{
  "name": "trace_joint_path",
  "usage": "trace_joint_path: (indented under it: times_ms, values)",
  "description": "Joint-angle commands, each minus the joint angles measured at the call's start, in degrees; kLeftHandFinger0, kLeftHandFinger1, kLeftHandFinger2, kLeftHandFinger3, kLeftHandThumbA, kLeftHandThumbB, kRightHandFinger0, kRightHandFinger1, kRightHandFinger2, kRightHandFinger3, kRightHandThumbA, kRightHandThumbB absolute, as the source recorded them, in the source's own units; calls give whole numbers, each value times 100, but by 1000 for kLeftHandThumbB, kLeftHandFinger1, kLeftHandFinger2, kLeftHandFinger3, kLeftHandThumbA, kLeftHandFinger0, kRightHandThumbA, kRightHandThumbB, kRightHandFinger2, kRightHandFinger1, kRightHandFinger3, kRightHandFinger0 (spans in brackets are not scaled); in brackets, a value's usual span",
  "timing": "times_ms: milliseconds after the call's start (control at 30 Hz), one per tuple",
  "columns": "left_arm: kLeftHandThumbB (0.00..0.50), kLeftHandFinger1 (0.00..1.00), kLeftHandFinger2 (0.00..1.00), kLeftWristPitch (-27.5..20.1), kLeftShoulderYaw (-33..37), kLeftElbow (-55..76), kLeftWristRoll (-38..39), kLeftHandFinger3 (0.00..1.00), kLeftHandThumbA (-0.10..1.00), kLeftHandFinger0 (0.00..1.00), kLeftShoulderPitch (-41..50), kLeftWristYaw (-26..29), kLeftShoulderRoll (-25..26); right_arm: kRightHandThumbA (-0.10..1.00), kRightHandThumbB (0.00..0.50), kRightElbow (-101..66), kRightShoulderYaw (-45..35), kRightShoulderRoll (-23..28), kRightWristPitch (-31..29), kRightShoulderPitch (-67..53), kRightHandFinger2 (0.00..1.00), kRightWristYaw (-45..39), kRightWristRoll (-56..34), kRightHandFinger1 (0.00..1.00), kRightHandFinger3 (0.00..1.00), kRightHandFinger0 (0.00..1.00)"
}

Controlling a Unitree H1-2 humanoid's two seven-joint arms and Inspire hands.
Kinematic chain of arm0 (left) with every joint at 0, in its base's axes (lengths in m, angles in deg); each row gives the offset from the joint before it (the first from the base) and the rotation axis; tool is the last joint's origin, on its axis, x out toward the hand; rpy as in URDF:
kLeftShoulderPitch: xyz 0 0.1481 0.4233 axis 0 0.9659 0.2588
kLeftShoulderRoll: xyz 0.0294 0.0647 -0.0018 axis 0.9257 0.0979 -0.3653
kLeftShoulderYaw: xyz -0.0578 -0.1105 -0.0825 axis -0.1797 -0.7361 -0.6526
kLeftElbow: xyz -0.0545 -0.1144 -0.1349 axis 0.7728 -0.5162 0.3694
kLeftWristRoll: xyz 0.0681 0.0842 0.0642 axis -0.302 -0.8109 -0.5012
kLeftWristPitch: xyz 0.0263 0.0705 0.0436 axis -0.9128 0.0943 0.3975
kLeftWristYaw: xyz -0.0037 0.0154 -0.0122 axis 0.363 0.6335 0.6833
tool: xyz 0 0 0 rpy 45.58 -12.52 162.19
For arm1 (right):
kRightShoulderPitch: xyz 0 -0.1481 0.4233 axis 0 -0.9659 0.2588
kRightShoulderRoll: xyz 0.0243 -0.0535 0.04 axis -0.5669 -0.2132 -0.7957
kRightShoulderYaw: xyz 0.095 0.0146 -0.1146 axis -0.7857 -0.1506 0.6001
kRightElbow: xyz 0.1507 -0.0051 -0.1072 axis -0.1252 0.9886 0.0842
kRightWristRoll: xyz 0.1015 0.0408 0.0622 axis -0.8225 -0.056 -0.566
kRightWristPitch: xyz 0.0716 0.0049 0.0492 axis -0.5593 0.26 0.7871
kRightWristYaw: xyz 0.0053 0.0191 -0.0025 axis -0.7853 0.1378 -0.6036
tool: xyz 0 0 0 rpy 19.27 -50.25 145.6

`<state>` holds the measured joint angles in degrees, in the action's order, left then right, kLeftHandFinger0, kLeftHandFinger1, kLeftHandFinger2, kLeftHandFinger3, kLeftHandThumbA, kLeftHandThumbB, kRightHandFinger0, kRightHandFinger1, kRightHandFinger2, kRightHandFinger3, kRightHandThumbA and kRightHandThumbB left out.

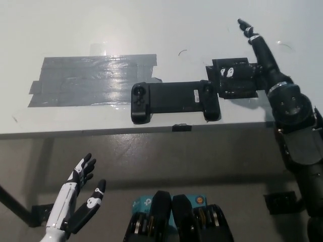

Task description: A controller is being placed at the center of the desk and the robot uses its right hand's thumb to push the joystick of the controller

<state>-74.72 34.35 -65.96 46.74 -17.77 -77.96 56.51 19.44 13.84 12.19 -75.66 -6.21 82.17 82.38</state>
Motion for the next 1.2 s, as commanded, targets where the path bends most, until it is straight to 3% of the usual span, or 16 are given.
trace_joint_path:
  times_ms: [0, 133, 333, 1000, 1167]
  values:
    - [125, 1000, 1000, 47, -38, 183, 24, 1000, 591, 1000, -61, -70, 60, 1000, 412, 152, 9, -67, -69, 526, 1000, 46, -165, 1000, 1000, 1000]
    - [126, 1000, 1000, 65, -37, 173, 0, 1000, 592, 1000, -100, -64, 68, 1000, 411, 357, 47, -100, -169, 549, 1000, 50, -183, 1000, 1000, 1000]
    - [119, 1000, 1000, 83, -34, 186, -36, 1000, 603, 1000, -122, -51, 73, 1000, 470, 724, 101, -149, -283, 587, 1000, 77, -221, 1000, 1000, 1000]
    - [115, 1000, 1000, 52, -64, 126, -20, 1000, 611, 1000, -286, -52, 115, 1000, 478, 1933, 119, -116, -723, 951, 1000, 247, -243, 1000, 1000, 1000]
    - [116, 1000, 1000, 87, -54, 149, -23, 1000, 620, 1000, -314, -63, 112, 1000, 460, 1929, 82, -114, -705, 986, 1000, 218, -302, 1000, 1000, 1000]
